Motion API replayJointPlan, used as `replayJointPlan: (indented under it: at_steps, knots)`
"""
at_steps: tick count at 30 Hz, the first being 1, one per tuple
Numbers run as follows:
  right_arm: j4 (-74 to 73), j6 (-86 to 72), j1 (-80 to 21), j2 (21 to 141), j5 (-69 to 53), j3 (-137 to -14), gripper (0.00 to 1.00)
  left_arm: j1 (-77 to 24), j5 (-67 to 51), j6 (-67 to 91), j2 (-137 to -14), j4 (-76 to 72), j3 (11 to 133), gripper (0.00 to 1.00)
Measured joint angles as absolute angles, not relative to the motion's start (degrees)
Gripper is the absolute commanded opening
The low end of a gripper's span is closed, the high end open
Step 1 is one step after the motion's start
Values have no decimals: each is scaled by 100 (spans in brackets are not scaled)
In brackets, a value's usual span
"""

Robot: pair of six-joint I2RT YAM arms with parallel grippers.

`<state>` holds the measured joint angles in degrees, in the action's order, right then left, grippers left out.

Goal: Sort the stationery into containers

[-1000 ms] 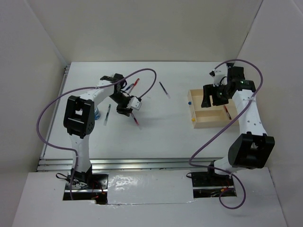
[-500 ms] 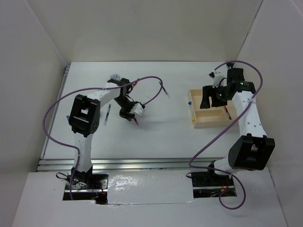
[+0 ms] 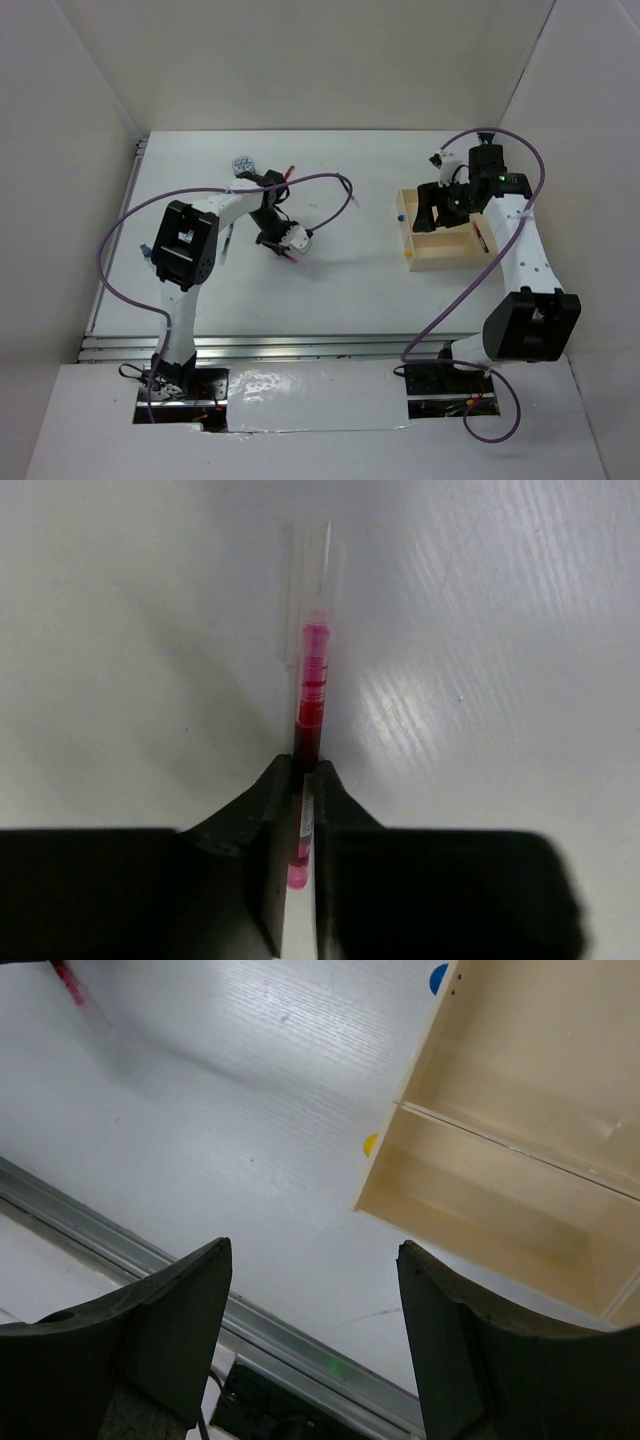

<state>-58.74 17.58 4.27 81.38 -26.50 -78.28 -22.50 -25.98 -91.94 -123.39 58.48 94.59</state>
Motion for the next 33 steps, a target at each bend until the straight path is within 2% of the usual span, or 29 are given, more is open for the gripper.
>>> replayJointPlan:
  at_steps: [4, 9, 14, 18, 22, 27, 33]
  knots:
    - [-5835, 1704, 364, 7907, -2788, -7776, 73, -2346, -2495, -8814, -12020, 5502, 8991, 0]
    - [-5610, 1415, 338, 7284, -3155, -7439, 79, -2335, -2862, -7452, -11688, 5330, 8718, 0]
    - [-5242, 1074, 384, 6685, -3859, -7349, 83, -2014, -4219, -4877, -10965, 4783, 8956, 0]
    - [-4506, 395, 386, 6300, -4578, -7306, 87, -1691, -5015, -1813, -9255, 2534, 7725, 0]
    - [-3409, -447, 78, 5876, -4989, -7161, 92, -1809, -5037, 985, -7564, -19, 6189, 0]
    - [-2322, -1267, -781, 5940, -5286, -7210, 96, -2075, -4963, 3301, -7253, -1946, 5867, 0]
    - [-1564, -1977, -1546, 6626, -5304, -7485, 95, -2075, -4670, 5124, -7293, -3177, 5485, 0]
